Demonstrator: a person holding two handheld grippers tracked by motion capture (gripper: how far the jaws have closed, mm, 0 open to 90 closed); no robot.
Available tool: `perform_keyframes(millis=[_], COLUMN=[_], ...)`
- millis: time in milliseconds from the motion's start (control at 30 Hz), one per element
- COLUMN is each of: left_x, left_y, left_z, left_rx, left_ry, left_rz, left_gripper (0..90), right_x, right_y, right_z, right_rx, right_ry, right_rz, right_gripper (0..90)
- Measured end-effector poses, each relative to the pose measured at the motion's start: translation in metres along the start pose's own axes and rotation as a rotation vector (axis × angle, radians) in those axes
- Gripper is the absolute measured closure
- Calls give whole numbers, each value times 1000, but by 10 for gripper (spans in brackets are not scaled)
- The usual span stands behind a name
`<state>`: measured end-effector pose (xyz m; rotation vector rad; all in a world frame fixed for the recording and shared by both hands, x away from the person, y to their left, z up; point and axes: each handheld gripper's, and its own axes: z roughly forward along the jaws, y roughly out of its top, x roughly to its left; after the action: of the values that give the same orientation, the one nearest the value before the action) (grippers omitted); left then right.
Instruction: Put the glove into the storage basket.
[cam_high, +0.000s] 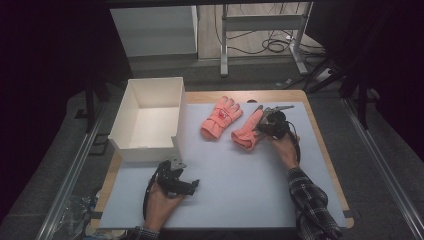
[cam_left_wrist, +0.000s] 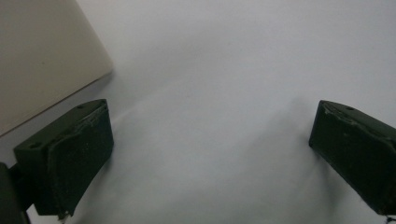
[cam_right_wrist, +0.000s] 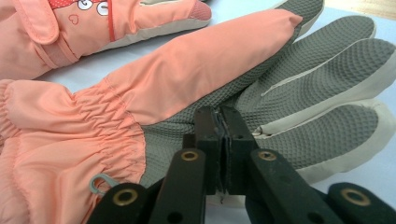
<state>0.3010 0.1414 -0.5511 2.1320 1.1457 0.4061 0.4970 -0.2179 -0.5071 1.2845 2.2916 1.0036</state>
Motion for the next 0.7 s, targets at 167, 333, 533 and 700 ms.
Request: perform_keyframes(millis=[167, 333, 533, 700], left_x=[0, 0, 0, 0], left_y=[0, 0, 0, 0], left_z=[0, 0, 0, 0], left_rx=[1, 0, 1, 0], left_ry=[0, 0, 0, 0], left_rz=[0, 0, 0, 0], left_gripper=[0, 0, 0, 0], right_x=[-3, -4, 0, 4], right_y=[3, 4, 3, 1], right_z=[-7, -17, -34, -46], right_rx=[-8, -10, -28, -40], right_ry=[30, 50, 83, 120], right_rz=[23, 26, 14, 18], right_gripper=[883, 884, 886, 886])
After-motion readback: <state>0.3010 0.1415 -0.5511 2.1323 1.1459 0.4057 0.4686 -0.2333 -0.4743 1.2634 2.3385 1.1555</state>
